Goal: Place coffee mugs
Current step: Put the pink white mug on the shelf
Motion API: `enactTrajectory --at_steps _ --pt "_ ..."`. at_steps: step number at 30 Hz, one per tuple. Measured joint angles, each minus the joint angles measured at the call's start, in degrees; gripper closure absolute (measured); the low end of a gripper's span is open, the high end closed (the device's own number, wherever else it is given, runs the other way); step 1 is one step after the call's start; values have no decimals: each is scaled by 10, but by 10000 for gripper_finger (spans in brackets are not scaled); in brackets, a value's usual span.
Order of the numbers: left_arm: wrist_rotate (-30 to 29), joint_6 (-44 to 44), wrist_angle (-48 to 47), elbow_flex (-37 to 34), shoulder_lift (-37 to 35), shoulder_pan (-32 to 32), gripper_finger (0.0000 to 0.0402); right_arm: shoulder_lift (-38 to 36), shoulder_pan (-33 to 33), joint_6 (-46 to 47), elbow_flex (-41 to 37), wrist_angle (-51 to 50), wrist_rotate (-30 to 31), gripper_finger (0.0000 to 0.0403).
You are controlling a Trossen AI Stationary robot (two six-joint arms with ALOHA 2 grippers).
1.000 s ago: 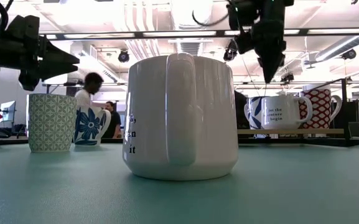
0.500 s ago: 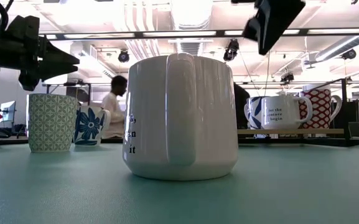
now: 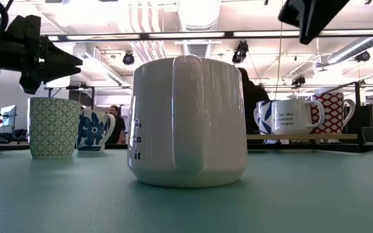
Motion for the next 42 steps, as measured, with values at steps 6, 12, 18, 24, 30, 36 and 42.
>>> enactTrajectory --at_steps 6,12,18,24,30,36,42 --pt "-4 16 1 0 0 0 278 -6 5 31 8 0 36 340" --pt "-44 24 4 0 0 0 278 -27 6 17 9 -2 90 340" --pt "-45 58 12 0 0 2 278 -52 6 9 9 0 126 340" --pt "59 -37 35 0 4 3 278 -62 6 1 8 -1 146 342" --pt "92 -108 34 0 57 3 278 -63 5 -2 8 -1 146 343" --pt "112 -164 43 8 133 3 278 -63 5 -2 8 -1 146 344" --pt "127 -153 37 78 224 3 278 -63 5 2 8 -2 146 344"
